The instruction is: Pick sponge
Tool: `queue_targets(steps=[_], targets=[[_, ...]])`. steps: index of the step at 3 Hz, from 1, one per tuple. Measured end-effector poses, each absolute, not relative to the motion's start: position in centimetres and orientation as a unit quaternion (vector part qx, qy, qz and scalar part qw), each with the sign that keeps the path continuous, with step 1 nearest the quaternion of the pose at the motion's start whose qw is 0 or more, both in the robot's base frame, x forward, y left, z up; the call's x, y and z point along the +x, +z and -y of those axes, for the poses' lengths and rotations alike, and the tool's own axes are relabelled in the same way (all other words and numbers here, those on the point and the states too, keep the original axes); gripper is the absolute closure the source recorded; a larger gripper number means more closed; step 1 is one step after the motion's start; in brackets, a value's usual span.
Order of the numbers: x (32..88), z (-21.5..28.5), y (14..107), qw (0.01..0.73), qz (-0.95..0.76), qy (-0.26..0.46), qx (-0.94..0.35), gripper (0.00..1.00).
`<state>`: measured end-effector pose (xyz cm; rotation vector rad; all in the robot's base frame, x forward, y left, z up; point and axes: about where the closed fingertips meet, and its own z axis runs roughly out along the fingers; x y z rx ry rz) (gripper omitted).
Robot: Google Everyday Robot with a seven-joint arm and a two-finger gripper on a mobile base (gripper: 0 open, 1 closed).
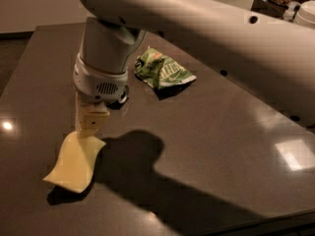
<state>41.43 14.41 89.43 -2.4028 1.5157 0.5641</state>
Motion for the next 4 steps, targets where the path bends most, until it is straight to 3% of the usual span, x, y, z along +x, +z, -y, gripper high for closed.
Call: queue_targets(steps=[4], targets=[[44.4, -9.0, 96.4, 0.178, -0.523, 0.218, -0.805, 1.00]])
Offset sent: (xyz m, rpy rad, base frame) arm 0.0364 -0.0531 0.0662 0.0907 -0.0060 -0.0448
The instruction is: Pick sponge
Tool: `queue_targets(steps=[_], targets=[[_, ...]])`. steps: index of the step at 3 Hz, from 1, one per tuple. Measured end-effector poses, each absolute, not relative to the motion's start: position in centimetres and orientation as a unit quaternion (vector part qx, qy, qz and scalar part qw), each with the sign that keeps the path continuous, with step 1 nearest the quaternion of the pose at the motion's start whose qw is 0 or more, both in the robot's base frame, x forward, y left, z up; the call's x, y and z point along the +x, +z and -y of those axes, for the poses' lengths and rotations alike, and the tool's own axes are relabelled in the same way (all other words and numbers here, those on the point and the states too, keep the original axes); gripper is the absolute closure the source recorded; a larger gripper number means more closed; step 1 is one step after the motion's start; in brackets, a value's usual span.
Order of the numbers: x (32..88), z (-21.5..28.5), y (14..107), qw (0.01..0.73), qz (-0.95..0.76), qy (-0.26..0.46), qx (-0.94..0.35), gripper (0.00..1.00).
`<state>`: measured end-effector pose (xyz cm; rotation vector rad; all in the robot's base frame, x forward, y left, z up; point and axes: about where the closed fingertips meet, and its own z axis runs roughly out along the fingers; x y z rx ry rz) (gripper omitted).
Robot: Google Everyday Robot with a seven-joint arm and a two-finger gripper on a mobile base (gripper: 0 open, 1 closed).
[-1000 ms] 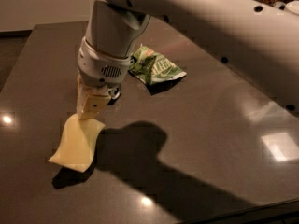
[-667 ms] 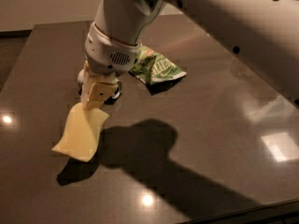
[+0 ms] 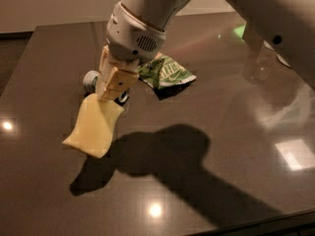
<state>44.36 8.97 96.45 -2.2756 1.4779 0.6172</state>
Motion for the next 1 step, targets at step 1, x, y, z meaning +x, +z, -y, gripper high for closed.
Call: queue_targets(steps=[1], targets=[[44.38, -9.02, 96.57, 0.182, -0.523, 0.219, -0.804, 1.00]])
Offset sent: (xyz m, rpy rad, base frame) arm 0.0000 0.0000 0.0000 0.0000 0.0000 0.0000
